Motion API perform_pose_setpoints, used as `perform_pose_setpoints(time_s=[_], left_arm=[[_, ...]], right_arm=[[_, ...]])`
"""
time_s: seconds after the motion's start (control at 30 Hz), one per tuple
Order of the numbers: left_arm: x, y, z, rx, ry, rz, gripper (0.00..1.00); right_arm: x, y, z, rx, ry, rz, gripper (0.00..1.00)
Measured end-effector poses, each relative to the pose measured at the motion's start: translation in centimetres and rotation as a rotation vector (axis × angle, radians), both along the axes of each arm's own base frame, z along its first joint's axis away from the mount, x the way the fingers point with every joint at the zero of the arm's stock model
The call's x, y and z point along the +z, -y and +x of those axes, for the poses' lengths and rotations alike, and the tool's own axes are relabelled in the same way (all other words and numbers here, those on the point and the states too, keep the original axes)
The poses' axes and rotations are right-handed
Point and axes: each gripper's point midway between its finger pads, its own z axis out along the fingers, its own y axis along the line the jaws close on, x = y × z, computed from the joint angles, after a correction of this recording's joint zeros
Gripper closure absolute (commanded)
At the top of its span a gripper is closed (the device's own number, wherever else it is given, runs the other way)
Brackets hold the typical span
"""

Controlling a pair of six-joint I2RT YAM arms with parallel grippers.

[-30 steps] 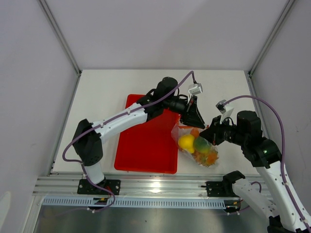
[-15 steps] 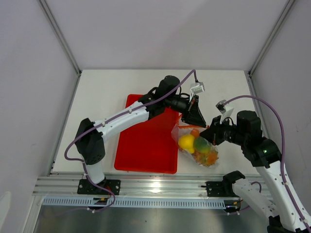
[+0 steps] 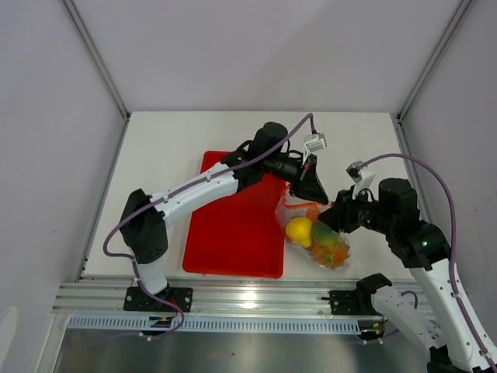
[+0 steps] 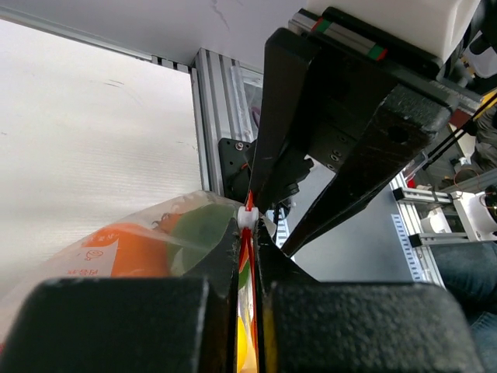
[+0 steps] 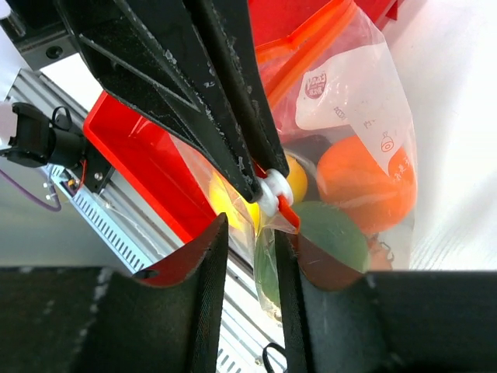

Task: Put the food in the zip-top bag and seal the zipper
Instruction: Zip the zipper food storage bag at the center of the board.

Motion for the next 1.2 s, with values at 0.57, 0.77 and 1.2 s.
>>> perform_pose_setpoints(time_s=[0.57, 0.77, 1.2], left_arm=[[-1.3, -0.6, 0.1, -0.003, 0.0, -0.011, 0.99], [-0.8, -0.7, 0.3, 0.0, 0.018, -0.033, 0.99], [-1.8, -1.8, 1.0, 0.036, 0.014, -0.024, 1.0]], right_arm=[[-0.3, 0.1, 0.5, -0.018, -0.031, 0.007, 1.0], [0.7, 0.3, 0.7, -0.065, -0.014, 0.049, 1.0], [1.6, 1.6, 1.1, -0.189, 0.025, 0.102, 1.0]])
